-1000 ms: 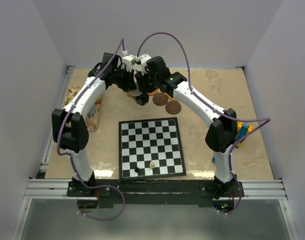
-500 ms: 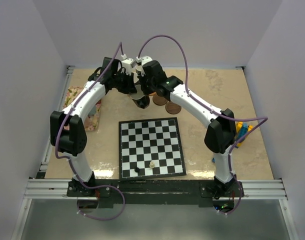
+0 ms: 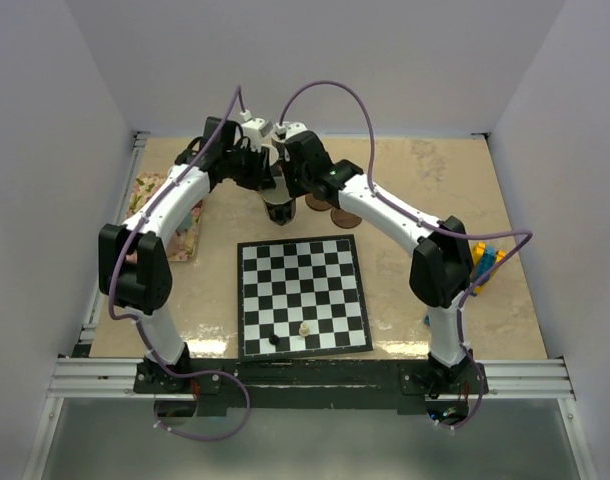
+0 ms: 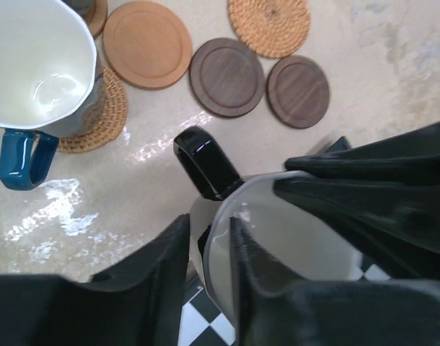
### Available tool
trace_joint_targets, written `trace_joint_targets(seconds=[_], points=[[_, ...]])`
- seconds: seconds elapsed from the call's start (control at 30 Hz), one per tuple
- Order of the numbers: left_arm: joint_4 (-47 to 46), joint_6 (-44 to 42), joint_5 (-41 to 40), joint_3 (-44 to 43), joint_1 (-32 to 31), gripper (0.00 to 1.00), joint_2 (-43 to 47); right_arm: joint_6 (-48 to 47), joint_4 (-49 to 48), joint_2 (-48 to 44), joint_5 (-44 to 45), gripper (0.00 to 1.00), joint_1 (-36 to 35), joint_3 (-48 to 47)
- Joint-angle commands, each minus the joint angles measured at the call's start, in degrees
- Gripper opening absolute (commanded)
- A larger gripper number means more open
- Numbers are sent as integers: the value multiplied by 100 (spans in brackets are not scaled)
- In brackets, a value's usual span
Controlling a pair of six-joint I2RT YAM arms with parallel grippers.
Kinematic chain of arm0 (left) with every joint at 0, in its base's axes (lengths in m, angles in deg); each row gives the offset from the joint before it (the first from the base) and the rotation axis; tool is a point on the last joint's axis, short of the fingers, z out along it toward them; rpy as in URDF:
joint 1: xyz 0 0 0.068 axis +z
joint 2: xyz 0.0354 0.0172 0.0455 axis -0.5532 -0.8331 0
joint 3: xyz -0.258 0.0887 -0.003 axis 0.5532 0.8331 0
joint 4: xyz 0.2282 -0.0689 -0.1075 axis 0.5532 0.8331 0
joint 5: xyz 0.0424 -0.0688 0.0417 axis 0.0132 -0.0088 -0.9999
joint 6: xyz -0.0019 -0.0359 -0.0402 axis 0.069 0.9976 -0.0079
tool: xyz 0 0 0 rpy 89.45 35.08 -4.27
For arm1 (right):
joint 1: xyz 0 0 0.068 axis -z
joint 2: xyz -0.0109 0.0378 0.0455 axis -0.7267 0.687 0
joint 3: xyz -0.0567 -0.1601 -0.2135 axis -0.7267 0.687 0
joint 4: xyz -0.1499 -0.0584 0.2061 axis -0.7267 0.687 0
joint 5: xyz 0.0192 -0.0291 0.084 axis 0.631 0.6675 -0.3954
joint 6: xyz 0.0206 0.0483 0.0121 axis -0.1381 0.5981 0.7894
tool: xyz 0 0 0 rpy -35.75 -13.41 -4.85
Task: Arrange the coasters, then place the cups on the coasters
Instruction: Pick up the cup from the tray, then place the cup on the coaster.
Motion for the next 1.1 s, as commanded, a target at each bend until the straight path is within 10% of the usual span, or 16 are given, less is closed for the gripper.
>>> trace_joint_targets(seconds=[0.0, 0.47, 1.07], points=[[-594, 205, 723, 56, 52, 37, 735, 212, -459, -359, 170, 0, 122, 801], [-822, 240, 215, 733, 368, 48, 1359, 352, -2412, -1493, 740, 0, 122, 2481], [-1921, 996, -1764, 2008, 1546, 68, 2871, 2188, -893, -10, 2596, 0, 297, -171]])
